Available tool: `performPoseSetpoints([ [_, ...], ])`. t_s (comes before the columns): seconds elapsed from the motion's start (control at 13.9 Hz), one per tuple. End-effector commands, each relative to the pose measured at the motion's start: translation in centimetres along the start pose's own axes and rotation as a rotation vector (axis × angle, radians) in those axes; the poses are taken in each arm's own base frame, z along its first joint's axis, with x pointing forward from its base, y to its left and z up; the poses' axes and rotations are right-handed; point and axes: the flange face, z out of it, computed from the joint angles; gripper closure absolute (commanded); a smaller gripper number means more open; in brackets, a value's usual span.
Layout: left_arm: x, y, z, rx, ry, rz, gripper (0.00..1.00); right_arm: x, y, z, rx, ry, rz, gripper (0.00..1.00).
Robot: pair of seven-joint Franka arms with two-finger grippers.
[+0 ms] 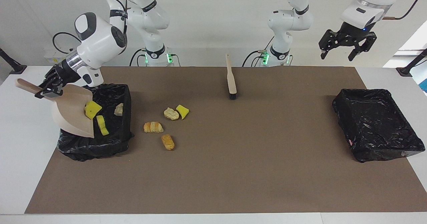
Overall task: Sweep and dump trash in bin
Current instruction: 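Tip the dustpan with the right gripper to dump pieces into the bin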
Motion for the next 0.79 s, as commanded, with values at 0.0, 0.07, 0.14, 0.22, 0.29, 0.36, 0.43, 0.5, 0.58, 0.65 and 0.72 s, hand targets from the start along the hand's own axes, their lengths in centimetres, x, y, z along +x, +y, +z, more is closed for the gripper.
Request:
performPoseSetpoints([
  [0.0, -0.6, -0.1, 0.0, 0.011, 0.015, -0.003, 0.00, -2.9, -1.2, -1.8, 0.036, 0.087, 0.049, 1.00],
  [0.07, -0.5, -0.3, 0.0, 0.009, 0.017, -0.007, 0.00, -3.6, -1.0, -2.6, 0.057, 0.158, 0.083, 1.00],
  [0.14, -0.5, -0.1, 0.0, 0.002, 0.017, -0.007, 0.00, -4.0, -0.9, -2.9, 0.081, 0.219, 0.115, 1.00],
  [0.22, -0.5, -0.2, -0.1, 0.002, 0.019, -0.013, 0.00, -3.9, -0.9, -3.1, 0.096, 0.275, 0.149, 1.00],
  [0.29, -0.2, -0.2, -0.1, -0.002, 0.020, -0.013, 0.00, -3.3, -0.5, -3.8, 0.097, 0.330, 0.182, 1.00],
  [0.36, 0.0, -0.1, 0.1, -0.009, 0.018, -0.010, 0.00, -2.6, -0.6, -4.1, 0.131, 0.392, 0.224, 1.00],
  [0.43, 0.0, 0.0, 0.1, -0.017, 0.018, -0.009, 0.00, -2.4, -0.6, -4.2, 0.154, 0.435, 0.298, 1.00],
  [0.5, 0.0, 0.2, 0.1, -0.018, 0.020, -0.004, 0.00, -2.0, -0.6, -4.2, 0.180, 0.466, 0.387, 1.00],
  [0.58, 0.0, 0.5, -0.1, -0.018, 0.023, 0.008, 0.00, -1.7, -0.6, -4.3, 0.208, 0.498, 0.476, 1.00],
  [0.65, -0.1, 0.9, -0.2, -0.017, 0.026, 0.014, 0.00, -1.4, -0.5, -4.5, 0.229, 0.531, 0.543, 1.00],
  [0.72, -0.1, 1.1, -0.2, -0.017, 0.026, 0.024, 0.00, -1.2, -0.5, -4.4, 0.253, 0.559, 0.605, 1.00],
])
